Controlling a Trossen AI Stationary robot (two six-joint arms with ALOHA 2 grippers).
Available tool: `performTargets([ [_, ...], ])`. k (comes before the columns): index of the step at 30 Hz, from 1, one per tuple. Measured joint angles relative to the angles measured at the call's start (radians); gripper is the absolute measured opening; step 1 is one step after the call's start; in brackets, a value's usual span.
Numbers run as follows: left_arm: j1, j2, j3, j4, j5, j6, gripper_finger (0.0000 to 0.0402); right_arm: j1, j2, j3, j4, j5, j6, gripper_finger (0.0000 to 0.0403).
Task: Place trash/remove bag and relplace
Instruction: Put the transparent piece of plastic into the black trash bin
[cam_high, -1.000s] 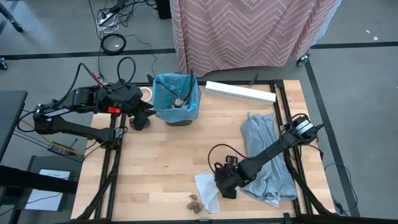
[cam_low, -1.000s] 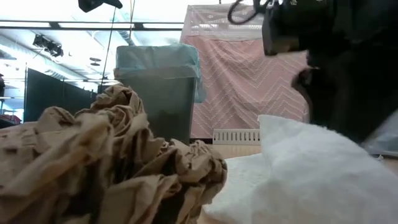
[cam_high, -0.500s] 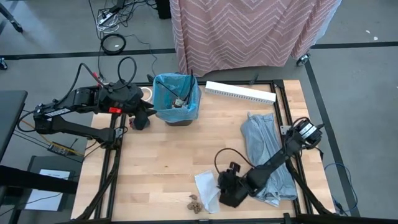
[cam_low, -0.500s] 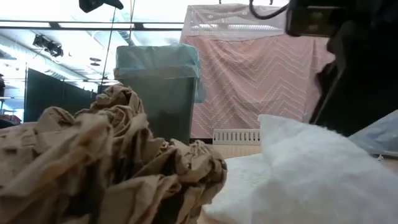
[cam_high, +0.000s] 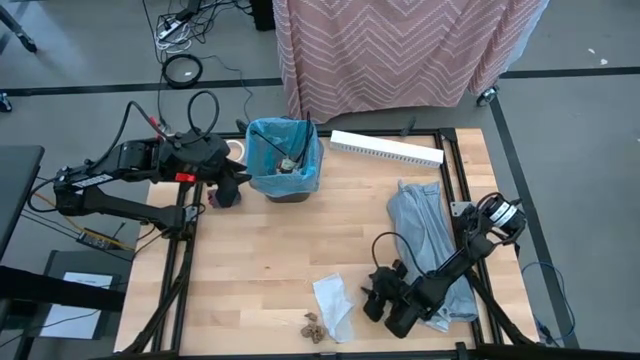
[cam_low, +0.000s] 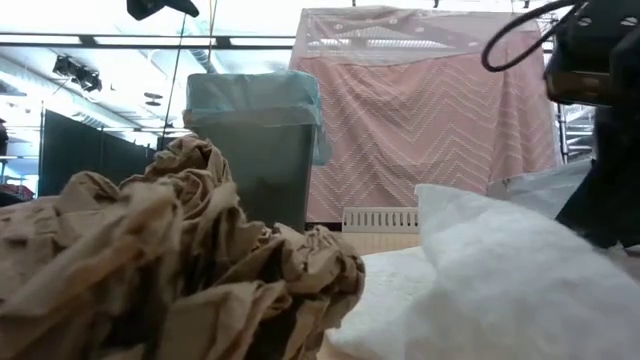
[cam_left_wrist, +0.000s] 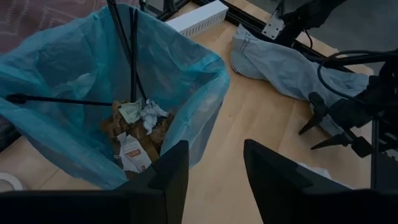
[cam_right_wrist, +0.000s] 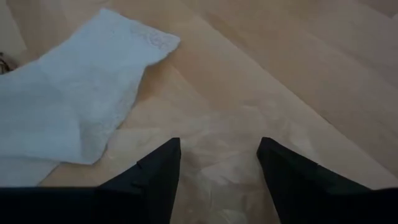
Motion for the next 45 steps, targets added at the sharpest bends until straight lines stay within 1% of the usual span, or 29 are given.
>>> performTargets([
  [2, 0.0, 0.0, 0.0, 0.0, -0.009, 0.0, 0.0162, 0.002, 0.0, -0.005, -0.003, -0.014, 0.001, 0.0196],
  [3, 0.0, 0.0, 0.0, 0.0, -0.012, 0.0, 0.0162, -0.001, -0.001, -0.006, -0.007, -0.028, -0.003, 0.0181],
  [5, 0.0, 0.0, 0.0, 0.0, -0.012, 0.0, 0.0162, -0.003, -0.001, -0.007, -0.013, -0.048, -0.032, 0.0137],
  [8, 0.0, 0.0, 0.0, 0.001, -0.015, 0.0, 0.0162, -0.015, 0.0, -0.007, -0.024, -0.058, -0.051, 0.0049],
  [9, 0.0, 0.0, 0.0, 0.001, -0.016, -0.001, 0.0162, -0.024, 0.0, -0.007, -0.027, -0.062, -0.05, 0.0026],
  [10, 0.0, 0.0, 0.0, 0.001, -0.019, -0.002, 0.0162, -0.034, 0.0, -0.007, -0.026, -0.065, -0.05, 0.0014],
  [13, 0.001, 0.0, 0.0, 0.001, -0.035, -0.002, 0.0162, -0.08, -0.004, 0.002, -0.019, -0.089, -0.056, 0.0005],
  [15, 0.001, 0.0, 0.0, 0.001, -0.039, -0.003, 0.0162, -0.123, -0.017, 0.018, -0.02, -0.105, -0.121, 0.0001],
  [19, 0.001, 0.0, 0.0, 0.003, -0.045, -0.002, 0.0162, -0.228, -0.067, 0.053, -0.038, -0.111, -0.341, 0.0],
  [22, 0.001, 0.0, 0.0, 0.003, -0.046, -0.002, 0.0162, -0.311, -0.126, 0.08, -0.01, -0.072, -0.499, 0.0],
  [24, 0.001, 0.0, 0.0, 0.004, -0.046, -0.002, 0.0162, -0.369, -0.153, 0.081, 0.033, -0.046, -0.616, 0.0],
  [26, 0.001, 0.0, 0.0, 0.002, -0.046, -0.002, 0.0162, -0.427, -0.183, 0.081, 0.093, -0.055, -0.712, 0.0],
  [27, 0.001, 0.0, 0.0, 0.003, -0.046, -0.002, 0.0162, -0.457, -0.199, 0.083, 0.113, -0.089, -0.735, 0.0],
  [29, 0.001, 0.0, 0.0, 0.001, -0.038, -0.002, 0.0162, -0.502, -0.222, 0.084, 0.123, -0.224, -0.739, 0.0002],
  [30, 0.001, 0.0, 0.0, 0.001, -0.025, -0.001, 0.0162, -0.512, -0.228, 0.083, 0.12, -0.299, -0.74, 0.0005],
  [32, 0.0, 0.0, 0.0, -0.002, -0.005, 0.002, 0.0162, -0.495, -0.243, 0.082, 0.137, -0.412, -0.76, 0.0013],
  [33, 0.0, 0.0, 0.0, -0.006, 0.007, 0.003, 0.0162, -0.475, -0.256, 0.082, 0.153, -0.437, -0.771, 0.0017],
  [34, 0.0, 0.0, 0.0, -0.009, 0.009, 0.004, 0.0162, -0.452, -0.27, 0.083, 0.163, -0.438, -0.776, 0.002],
  [35, 0.0, 0.0, 0.0, -0.01, 0.012, 0.005, 0.0162, -0.425, -0.281, 0.083, 0.164, -0.42, -0.778, 0.0022],
  [36, 0.0, 0.0, 0.0, -0.009, 0.012, 0.005, 0.0162, -0.395, -0.29, 0.084, 0.158, -0.38, -0.775, 0.0021],
  [39, 0.0, 0.0, 0.0, -0.009, 0.013, 0.006, 0.0162, -0.286, -0.299, 0.083, 0.073, -0.212, -0.706, 0.0005],
  [41, 0.0, 0.0, 0.0, -0.009, 0.015, 0.009, 0.0162, -0.191, -0.299, 0.083, -0.012, -0.085, -0.596, 0.0004],
  [42, 0.0, 0.0, 0.0, -0.008, 0.015, 0.01, 0.0162, -0.141, -0.295, 0.078, -0.048, -0.001, -0.519, 0.0006],
  [45, 0.0, 0.0, 0.0, -0.007, 0.014, 0.011, 0.0162, -0.005, -0.279, 0.017, -0.083, 0.291, -0.244, 0.0012],
])
